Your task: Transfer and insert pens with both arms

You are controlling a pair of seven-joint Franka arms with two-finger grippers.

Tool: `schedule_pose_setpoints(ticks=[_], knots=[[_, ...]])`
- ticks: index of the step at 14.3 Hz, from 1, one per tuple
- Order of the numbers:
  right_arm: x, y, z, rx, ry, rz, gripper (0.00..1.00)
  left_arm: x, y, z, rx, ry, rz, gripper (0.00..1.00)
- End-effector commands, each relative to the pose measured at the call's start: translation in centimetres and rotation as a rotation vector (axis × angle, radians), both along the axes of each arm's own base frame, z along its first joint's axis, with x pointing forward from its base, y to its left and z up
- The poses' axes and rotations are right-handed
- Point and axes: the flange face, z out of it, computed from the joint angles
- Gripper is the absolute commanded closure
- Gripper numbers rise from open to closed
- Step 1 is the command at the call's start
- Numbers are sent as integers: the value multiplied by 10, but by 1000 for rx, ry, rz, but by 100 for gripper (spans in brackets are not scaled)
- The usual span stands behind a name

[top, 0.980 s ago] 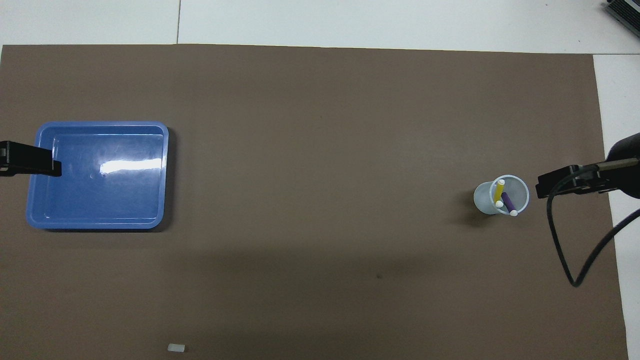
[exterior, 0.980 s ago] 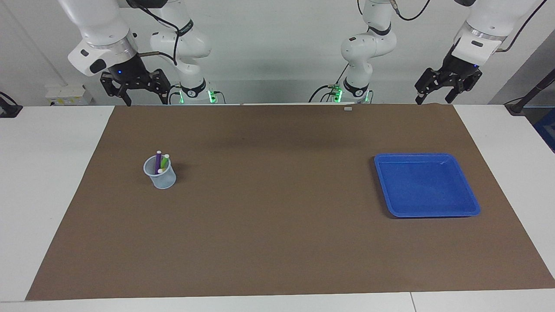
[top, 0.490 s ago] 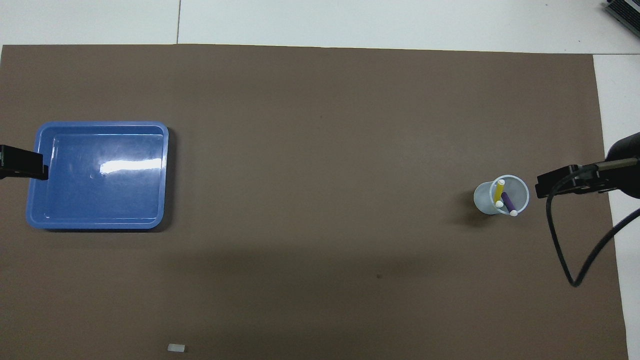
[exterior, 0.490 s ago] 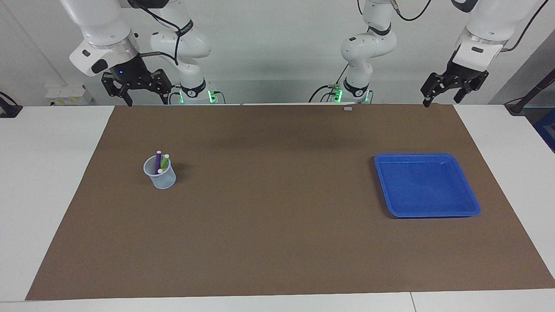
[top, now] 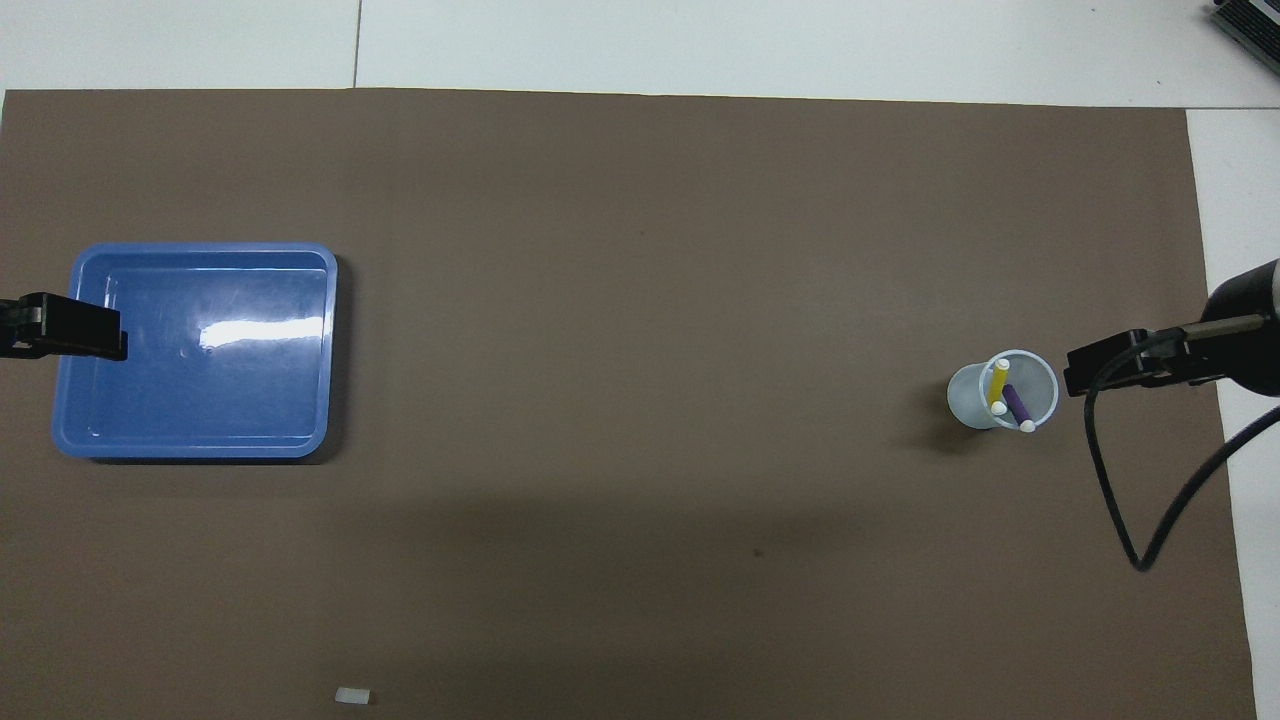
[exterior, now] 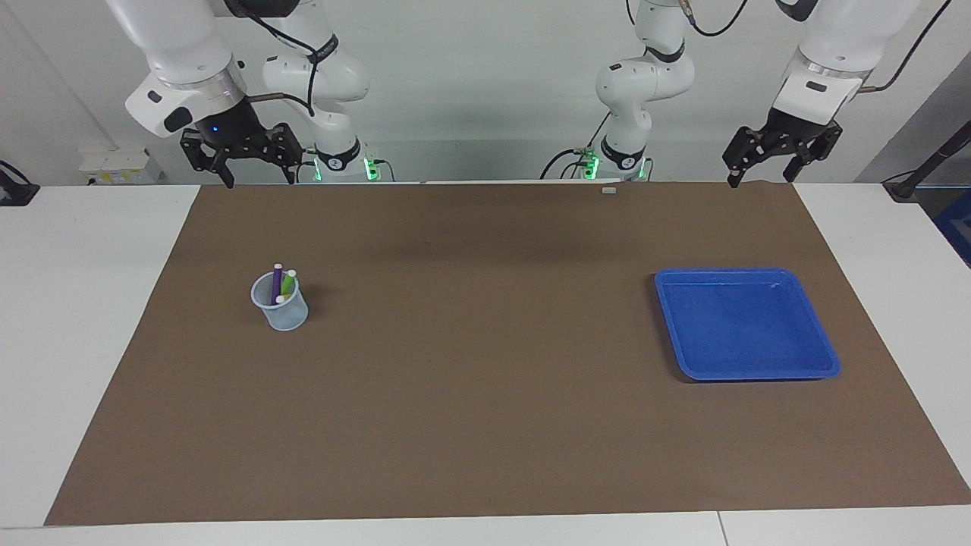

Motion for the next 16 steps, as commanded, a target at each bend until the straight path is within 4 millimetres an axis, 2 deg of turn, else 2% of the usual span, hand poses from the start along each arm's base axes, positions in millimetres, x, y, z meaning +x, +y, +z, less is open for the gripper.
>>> schedule_pose_setpoints(ticks=[1,6,16], knots=[[2,2,3,-2,-10,-11,0,1,8,-6,2,8,10,0],[2,-2,1,-3,-5,-19,0,7,1,-18,2,25,-4,0],[2,-12,-12,-6,-10,-37,0,7,1,-18,-4,25,-6,0]])
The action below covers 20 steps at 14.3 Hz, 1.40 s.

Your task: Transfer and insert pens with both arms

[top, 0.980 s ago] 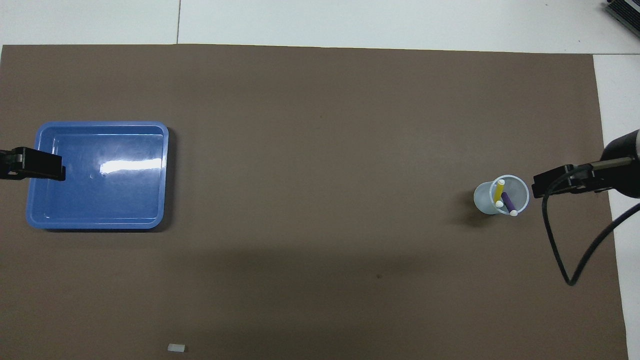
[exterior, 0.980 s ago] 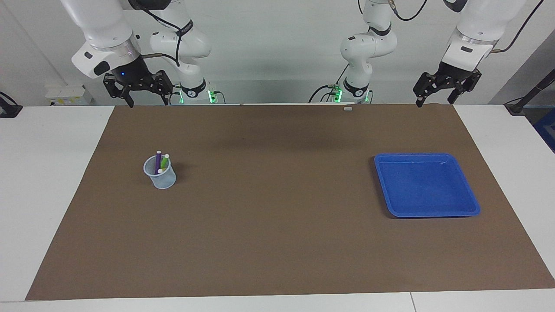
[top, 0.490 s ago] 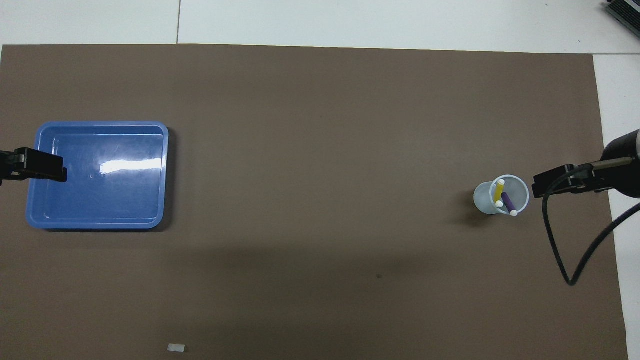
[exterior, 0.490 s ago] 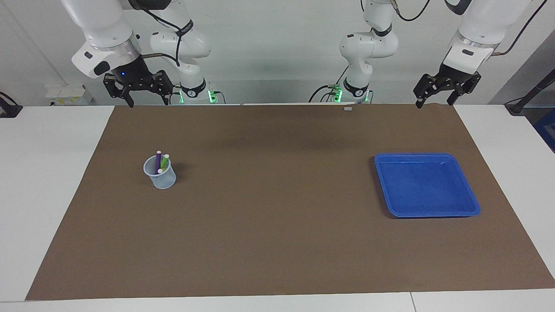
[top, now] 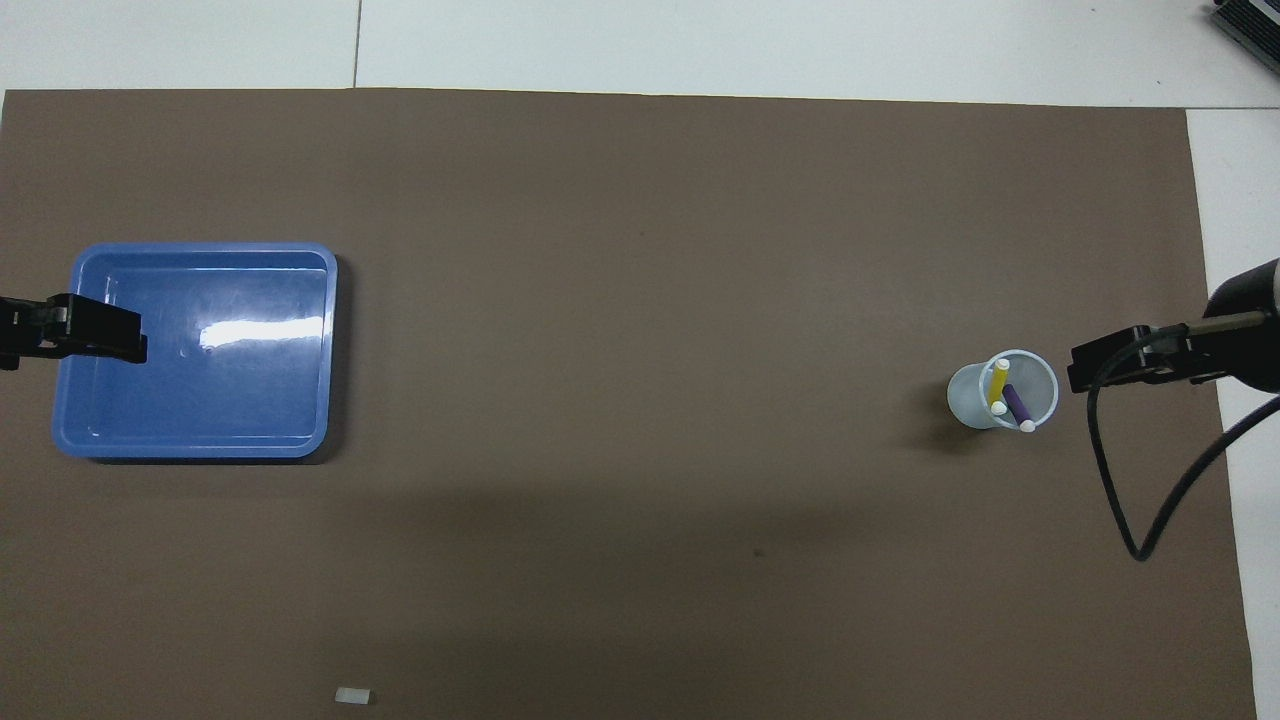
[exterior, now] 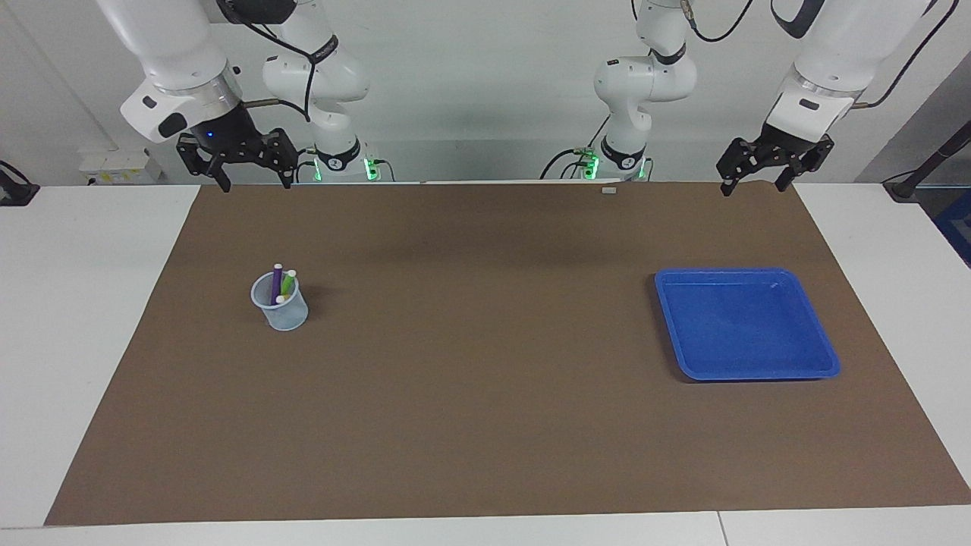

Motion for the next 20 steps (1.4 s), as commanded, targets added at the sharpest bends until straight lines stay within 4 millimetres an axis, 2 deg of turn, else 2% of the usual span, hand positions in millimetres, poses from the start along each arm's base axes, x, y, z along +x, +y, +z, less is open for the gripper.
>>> schedule_pose_setpoints(ticks=[1,20], knots=[[-1,-3,-3,-6,-13,-19,0,0,-1,-1,7,-9,-1,0],[-5,-2,5,-10,-13,-17,0,-1,0,0,-34,-5,7,0]])
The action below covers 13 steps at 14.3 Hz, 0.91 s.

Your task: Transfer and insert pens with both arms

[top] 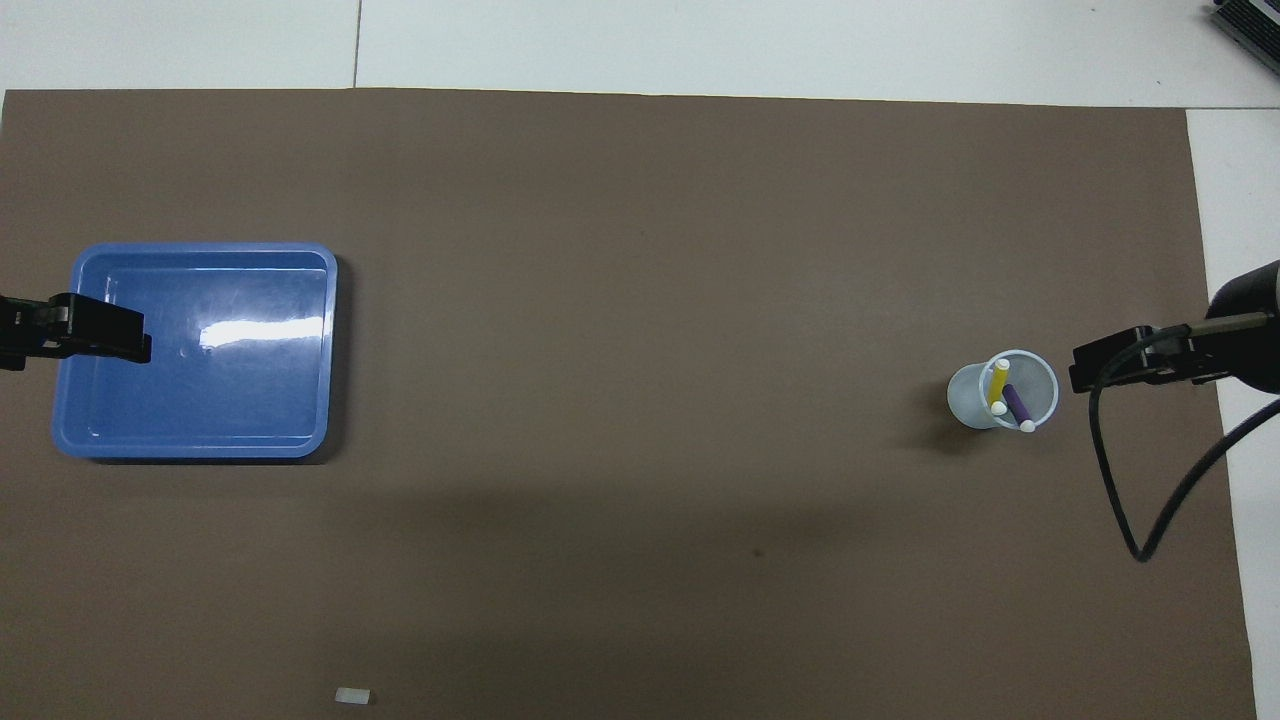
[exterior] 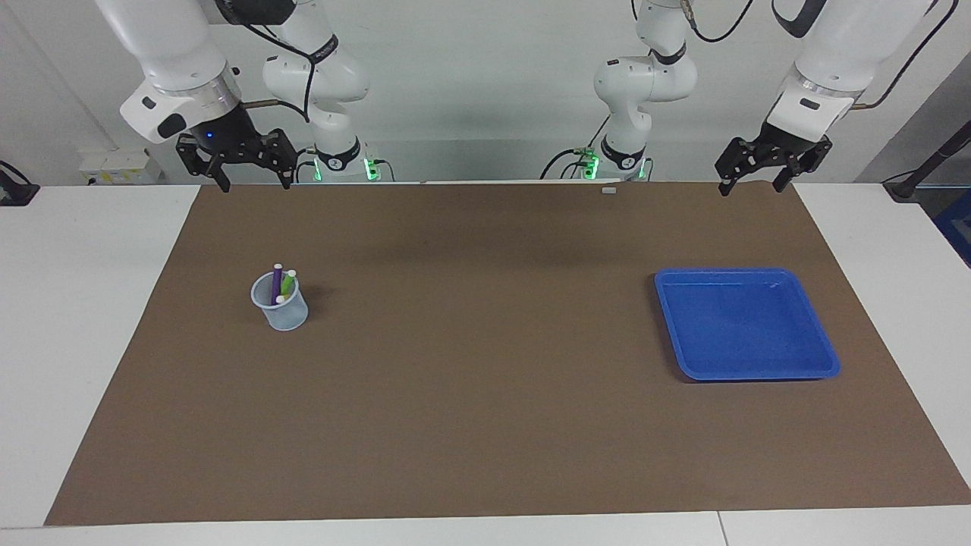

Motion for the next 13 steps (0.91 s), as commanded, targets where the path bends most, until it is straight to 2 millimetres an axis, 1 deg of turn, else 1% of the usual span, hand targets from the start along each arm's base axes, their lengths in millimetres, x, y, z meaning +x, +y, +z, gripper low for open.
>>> schedule_pose_setpoints(ticks=[1,13], knots=[[-4,-1,3,-10,-9,-17,0,-1,0,0,-15,-6,5,0],[-2,1,6,-10,-14,-12,0,0,1,-2,-15,-5,6,0]])
